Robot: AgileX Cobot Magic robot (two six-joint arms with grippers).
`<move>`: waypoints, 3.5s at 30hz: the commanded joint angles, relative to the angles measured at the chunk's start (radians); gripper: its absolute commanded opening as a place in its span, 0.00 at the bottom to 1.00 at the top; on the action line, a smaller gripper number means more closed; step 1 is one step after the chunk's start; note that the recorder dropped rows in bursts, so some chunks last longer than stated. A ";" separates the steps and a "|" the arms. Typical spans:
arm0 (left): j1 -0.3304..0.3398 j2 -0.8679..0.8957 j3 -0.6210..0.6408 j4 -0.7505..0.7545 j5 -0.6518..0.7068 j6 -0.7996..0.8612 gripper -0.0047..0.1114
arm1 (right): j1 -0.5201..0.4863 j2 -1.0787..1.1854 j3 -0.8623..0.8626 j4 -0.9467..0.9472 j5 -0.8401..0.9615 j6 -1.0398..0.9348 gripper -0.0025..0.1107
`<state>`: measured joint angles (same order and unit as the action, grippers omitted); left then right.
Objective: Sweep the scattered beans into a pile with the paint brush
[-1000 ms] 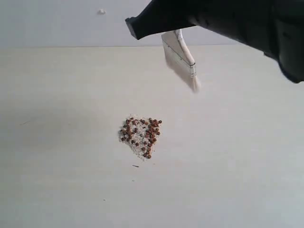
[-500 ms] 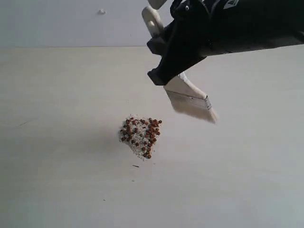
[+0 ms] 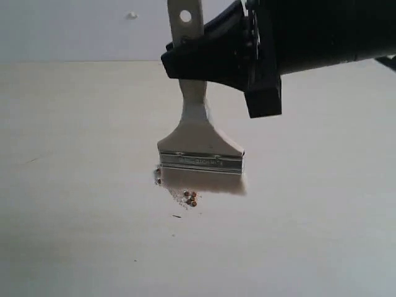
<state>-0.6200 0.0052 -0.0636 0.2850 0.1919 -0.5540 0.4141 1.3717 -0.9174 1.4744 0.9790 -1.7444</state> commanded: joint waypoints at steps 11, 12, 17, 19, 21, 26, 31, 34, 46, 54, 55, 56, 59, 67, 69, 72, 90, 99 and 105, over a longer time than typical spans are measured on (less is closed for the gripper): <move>0.004 -0.005 0.006 -0.001 0.000 0.000 0.04 | -0.132 0.392 0.049 0.136 0.242 -0.329 0.02; 0.004 -0.005 0.006 -0.001 0.000 0.000 0.04 | -0.132 0.409 0.041 0.136 0.242 -0.333 0.02; 0.004 -0.005 0.006 -0.001 0.000 0.000 0.04 | -0.132 0.499 0.002 0.135 0.242 -0.357 0.02; 0.004 -0.005 0.006 -0.001 0.000 0.000 0.04 | -0.132 0.524 -0.017 0.138 0.242 -0.360 0.02; 0.004 -0.005 0.006 -0.001 0.000 0.000 0.04 | -0.132 0.544 -0.035 0.138 0.242 -0.360 0.02; 0.004 -0.005 0.006 -0.001 0.000 0.000 0.04 | -0.132 0.589 -0.086 0.138 0.242 -0.360 0.02; 0.004 -0.005 0.006 -0.001 0.000 0.000 0.04 | -0.132 0.636 -0.137 0.142 0.232 -0.358 0.02; 0.004 -0.005 0.006 -0.001 0.000 0.000 0.04 | -0.132 0.653 -0.157 0.152 0.217 -0.362 0.02; 0.004 -0.005 0.006 -0.001 0.000 0.000 0.04 | -0.132 0.667 -0.198 0.187 0.168 -0.362 0.02; 0.004 -0.005 0.006 -0.001 0.000 0.000 0.04 | -0.132 0.667 -0.198 0.187 0.242 -0.362 0.02; 0.004 -0.005 0.006 -0.001 0.000 0.000 0.04 | -0.132 0.663 -0.198 0.191 0.242 -0.362 0.02; 0.004 -0.005 0.006 -0.001 0.000 0.000 0.04 | -0.132 0.660 -0.198 0.195 0.242 -0.362 0.02; 0.004 -0.005 0.006 -0.001 0.000 0.000 0.04 | -0.132 0.642 -0.198 0.195 0.242 -0.341 0.02; 0.004 -0.005 0.006 -0.001 0.000 0.000 0.04 | -0.132 0.552 -0.198 0.197 0.242 -0.301 0.02; 0.004 -0.005 0.006 -0.001 0.000 0.000 0.04 | -0.132 0.526 -0.198 0.214 0.242 -0.331 0.02; 0.004 -0.005 0.006 -0.001 0.000 0.000 0.04 | -0.132 0.507 -0.198 0.253 0.229 -0.372 0.02; 0.004 -0.005 0.006 -0.001 0.000 0.000 0.04 | -0.148 0.780 -0.606 0.217 -0.049 -0.348 0.02; 0.004 -0.005 0.006 -0.001 0.000 0.000 0.04 | -0.148 0.877 -0.649 0.201 0.072 -0.334 0.02; 0.004 -0.005 0.006 -0.001 0.000 0.000 0.04 | -0.148 0.877 -0.649 0.119 0.162 -0.265 0.02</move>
<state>-0.6200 0.0052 -0.0636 0.2850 0.1938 -0.5540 0.2711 2.2540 -1.5589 1.6189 1.0803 -2.0308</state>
